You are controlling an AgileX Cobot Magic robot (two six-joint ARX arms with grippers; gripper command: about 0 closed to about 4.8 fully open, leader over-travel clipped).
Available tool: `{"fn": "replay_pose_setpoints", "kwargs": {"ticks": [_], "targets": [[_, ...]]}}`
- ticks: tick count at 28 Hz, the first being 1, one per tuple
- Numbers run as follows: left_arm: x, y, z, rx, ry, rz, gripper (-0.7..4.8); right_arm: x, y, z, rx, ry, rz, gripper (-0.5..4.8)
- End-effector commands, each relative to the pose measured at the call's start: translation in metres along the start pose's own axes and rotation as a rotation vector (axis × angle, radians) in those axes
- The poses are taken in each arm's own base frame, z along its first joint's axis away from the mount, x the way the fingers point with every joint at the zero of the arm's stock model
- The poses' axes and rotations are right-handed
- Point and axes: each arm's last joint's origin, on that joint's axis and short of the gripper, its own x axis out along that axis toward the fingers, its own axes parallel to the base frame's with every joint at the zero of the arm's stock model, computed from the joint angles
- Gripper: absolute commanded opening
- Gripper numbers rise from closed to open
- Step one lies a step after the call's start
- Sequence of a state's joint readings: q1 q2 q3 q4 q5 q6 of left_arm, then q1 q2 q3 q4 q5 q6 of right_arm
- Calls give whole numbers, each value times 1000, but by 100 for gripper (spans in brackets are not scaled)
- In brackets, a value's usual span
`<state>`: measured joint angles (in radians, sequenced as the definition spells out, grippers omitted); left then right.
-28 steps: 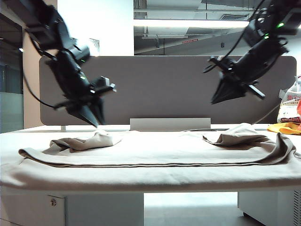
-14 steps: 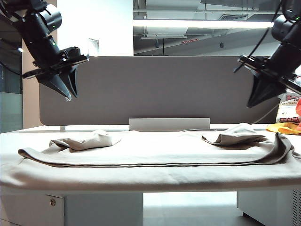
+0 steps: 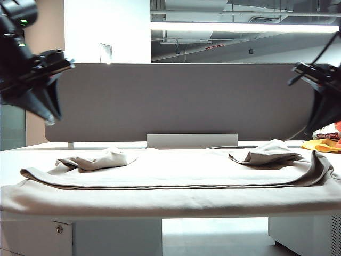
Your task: Fold the bottom side of the T-shirt horizontally towards the center, about one-third of the way, then fold the sleeve back towards the center, creating a straight line along the edge of the T-shirt, and finally fold the bottom of the T-shirt up towards the top, creating a neat rectangle.
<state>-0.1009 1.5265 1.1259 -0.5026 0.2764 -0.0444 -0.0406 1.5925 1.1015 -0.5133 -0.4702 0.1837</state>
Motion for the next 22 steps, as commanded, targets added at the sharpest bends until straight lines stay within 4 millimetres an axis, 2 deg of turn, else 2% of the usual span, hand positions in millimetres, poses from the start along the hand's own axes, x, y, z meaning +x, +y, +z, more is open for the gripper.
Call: {"fn": "replay_pose_setpoints", "kwargs": {"ticks": [1, 8, 11, 14, 16, 22], "targets": [[-10, -2, -26, -30, -46, -26, 89, -8, -5, -22, 17, -36, -2, 27], [-23, -5, -84, -81, -65, -34, 90, -23, -21, -67, 82, -39, -35, 119], [-24, -5, -105, -103, -41, -47, 153, -26, -27, -82, 104, -35, -42, 134], [-18, -2, -126, -136, 9, -47, 198, -26, -31, -94, 126, -13, -49, 244], [-14, -1, -136, -150, 45, -52, 218, -25, -32, -103, 135, 4, -50, 289], [-4, 2, -162, -184, 117, -87, 220, -22, -35, -115, 142, 25, -53, 289]]}}
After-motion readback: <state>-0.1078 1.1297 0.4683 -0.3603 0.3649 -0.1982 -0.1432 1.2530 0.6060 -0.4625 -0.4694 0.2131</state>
